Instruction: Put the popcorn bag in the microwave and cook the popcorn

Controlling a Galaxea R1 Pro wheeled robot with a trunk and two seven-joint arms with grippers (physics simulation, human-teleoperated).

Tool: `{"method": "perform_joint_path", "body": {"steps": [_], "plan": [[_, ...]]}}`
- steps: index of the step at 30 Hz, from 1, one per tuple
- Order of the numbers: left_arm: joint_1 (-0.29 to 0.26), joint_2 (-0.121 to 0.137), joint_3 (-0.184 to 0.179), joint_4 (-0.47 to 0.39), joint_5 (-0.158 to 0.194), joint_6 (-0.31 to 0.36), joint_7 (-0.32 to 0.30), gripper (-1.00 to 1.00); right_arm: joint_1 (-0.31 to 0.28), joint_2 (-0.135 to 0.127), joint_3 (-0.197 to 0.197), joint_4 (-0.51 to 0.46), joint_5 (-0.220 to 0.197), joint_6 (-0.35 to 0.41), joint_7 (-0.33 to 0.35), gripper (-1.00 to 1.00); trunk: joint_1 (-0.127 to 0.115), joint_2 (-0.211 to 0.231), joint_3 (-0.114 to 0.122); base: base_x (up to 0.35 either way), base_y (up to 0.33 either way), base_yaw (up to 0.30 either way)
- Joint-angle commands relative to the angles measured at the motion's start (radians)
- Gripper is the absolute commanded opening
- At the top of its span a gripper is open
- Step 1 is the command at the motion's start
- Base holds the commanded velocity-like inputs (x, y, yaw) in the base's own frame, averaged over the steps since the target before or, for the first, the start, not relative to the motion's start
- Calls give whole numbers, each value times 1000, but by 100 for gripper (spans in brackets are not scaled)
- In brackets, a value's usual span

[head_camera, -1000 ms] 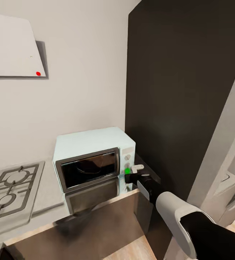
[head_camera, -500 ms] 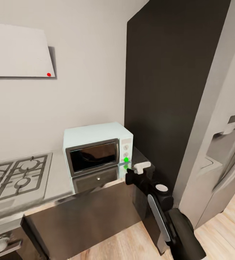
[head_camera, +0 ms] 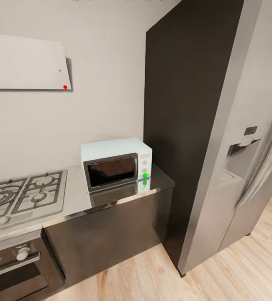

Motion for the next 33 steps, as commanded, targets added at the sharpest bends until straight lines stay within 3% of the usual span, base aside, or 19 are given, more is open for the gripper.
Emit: {"method": "perform_joint_path", "body": {"steps": [1,4,7,10,11,16,18,25,26,33], "plan": [[0,3,6,17,2,0,2,100,-10,-2,0,89,1,-42,-7,100,0,-1,-1,-54,0,0],[3,13,13,85,2,0,6,100,-23,-3,-1,263,0,-118,-61,100,0,-1,-1,-21,0,0],[5,38,14,188,3,0,6,100,-56,-1,-1,419,1,-136,-118,100,0,-1,-1,-3,0,0],[8,37,12,210,3,2,8,100,-88,-2,-1,484,-4,-138,-126,100,0,-1,-1,0,0,0],[7,36,10,212,1,9,8,100,-100,-2,-34,525,-5,-137,-127,100,0,-1,-1,0,0,0],[7,29,6,212,-1,11,7,100,-103,-2,-131,535,-4,-137,-127,100,0,-1,-1,0,0,0],[7,28,6,212,-1,11,7,100,-105,-2,-144,536,0,-137,-127,100,0,-1,-1,0,0,0],[2,29,4,212,-2,10,7,100,-107,-1,-150,578,5,-136,-126,100,0,-1,-1,0,0,0],[-1,28,3,212,-2,10,7,100,-106,26,-144,737,3,-136,-125,100,0,-1,-1,0,0,0],[0,28,2,212,-2,10,7,100,-106,26,-145,737,3,-136,-125,100,0,-1,-1,0,0,0]]}}
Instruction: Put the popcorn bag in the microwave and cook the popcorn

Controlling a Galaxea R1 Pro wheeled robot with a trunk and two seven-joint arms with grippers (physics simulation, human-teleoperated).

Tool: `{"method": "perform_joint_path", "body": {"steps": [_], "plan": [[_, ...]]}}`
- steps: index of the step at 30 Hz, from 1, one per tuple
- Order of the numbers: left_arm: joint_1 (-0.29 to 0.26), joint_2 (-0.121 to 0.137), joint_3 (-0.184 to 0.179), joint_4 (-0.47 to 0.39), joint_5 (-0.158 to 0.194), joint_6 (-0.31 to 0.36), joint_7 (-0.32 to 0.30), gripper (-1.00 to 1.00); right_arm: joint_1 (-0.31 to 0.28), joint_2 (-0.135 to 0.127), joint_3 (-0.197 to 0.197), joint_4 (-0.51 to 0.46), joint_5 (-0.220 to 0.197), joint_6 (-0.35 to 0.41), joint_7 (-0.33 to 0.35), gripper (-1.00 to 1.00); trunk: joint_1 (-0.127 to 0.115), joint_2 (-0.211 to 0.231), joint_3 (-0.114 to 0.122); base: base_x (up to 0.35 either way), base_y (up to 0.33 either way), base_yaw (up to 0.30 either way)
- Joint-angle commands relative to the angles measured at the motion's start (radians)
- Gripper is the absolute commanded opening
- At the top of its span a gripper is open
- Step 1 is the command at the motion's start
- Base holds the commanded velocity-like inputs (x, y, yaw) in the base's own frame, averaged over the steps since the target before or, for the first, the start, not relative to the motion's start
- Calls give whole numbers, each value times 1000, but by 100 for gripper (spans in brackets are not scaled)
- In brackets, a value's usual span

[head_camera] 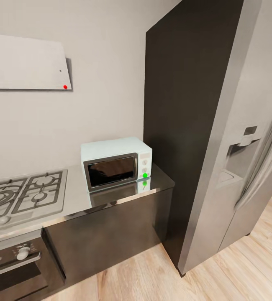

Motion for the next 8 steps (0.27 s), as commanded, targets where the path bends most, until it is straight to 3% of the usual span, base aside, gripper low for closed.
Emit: {"method": "perform_joint_path", "body": {"steps": [1,8], "plan": [[0,-1,3,-2,2,-1,0,100,1,-1,6,-2,0,-1,-4,100,0,-1,-1,0,0,0],[0,-1,3,-2,2,-1,0,100,1,-1,6,-2,0,-1,-3,100,0,-1,-1,0,0,0]]}}
